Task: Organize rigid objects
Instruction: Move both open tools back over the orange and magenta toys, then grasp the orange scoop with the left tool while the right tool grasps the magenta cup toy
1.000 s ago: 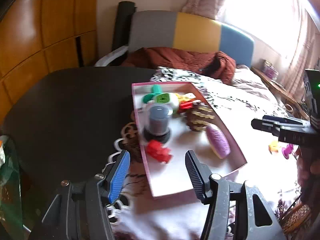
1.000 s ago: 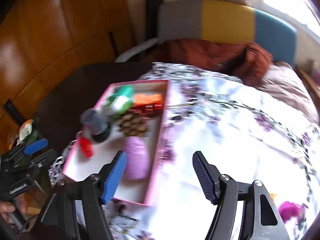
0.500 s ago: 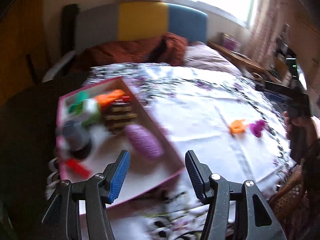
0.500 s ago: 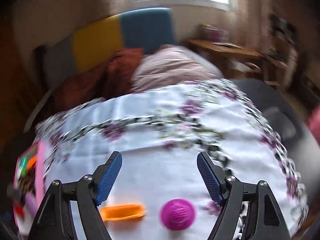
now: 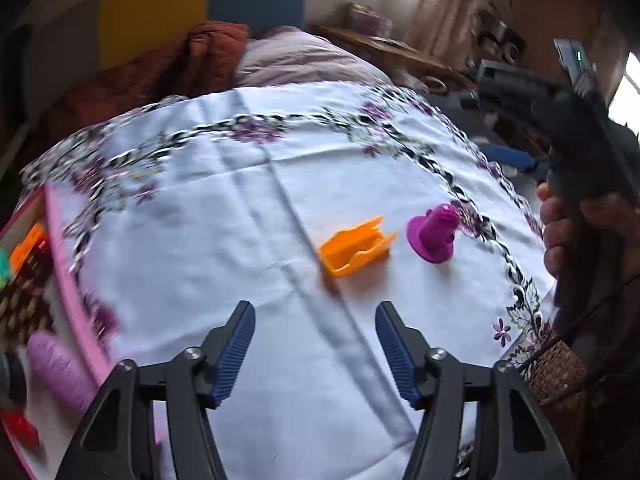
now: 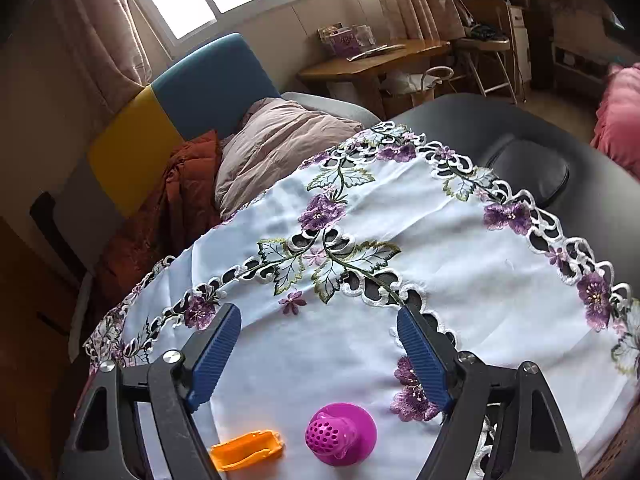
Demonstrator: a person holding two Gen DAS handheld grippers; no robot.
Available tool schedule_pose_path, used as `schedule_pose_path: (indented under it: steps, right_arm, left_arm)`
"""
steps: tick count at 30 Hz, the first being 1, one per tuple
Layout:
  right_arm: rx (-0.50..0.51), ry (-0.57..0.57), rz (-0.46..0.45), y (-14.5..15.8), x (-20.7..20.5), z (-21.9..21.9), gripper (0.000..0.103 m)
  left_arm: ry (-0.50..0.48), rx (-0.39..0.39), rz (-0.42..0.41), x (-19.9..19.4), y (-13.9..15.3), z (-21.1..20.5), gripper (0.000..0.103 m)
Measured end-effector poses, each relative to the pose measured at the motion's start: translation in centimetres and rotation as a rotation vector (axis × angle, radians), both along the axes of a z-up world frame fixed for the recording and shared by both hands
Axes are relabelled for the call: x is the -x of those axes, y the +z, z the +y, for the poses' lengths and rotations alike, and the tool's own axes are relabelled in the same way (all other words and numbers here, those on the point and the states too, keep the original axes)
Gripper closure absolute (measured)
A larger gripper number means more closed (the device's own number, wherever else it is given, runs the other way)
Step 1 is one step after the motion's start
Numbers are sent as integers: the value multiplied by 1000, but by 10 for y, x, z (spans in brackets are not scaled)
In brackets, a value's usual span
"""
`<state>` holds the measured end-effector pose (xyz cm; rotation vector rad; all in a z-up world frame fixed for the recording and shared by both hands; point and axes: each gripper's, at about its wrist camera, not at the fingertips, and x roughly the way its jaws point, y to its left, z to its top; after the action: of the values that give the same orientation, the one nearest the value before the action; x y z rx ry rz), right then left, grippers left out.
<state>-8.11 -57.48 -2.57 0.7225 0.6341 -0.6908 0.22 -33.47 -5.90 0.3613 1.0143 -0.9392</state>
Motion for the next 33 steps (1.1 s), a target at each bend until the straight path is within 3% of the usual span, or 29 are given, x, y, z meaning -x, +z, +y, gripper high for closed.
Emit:
schedule_pose_path:
  steps: [8, 11, 15, 16, 17, 19, 22, 28, 33]
  right_arm:
    - [-42, 15, -23, -1, -1, -4, 20]
    - [-53, 18, -27, -2, -1, -4, 20]
    - [-60, 20, -22, -4, -2, -5, 20]
    - [-61, 21, -19, -5, -3, -6, 20]
    - [-60, 22, -15, -5, -3, -6, 20]
    - [-56, 21, -10, -6, -3, -6, 20]
    - [-60, 29, 1, -8, -6, -7, 20]
    - [-76, 113, 75, -19, -22, 1, 20]
    - [-92, 167, 148, -31, -33, 8, 20]
  left_arm:
    - [-206, -64, -128, 3, -10, -61, 27]
    - [-231, -74, -113, -4, -18, -74, 28]
    - [-249, -96, -103, -9, -30, -89, 44]
    - [-250, -118, -89, -11, -37, -92, 56]
    - [-245, -122, -80, -12, -42, -92, 67]
    - [-220, -82, -62, -14, -39, -85, 77]
    - [-152, -23, -18, -18, -32, -64, 77]
    - [-27, 7, 16, -14, -31, -8, 77]
    - [19, 11, -17, 4, -30, 25, 77]
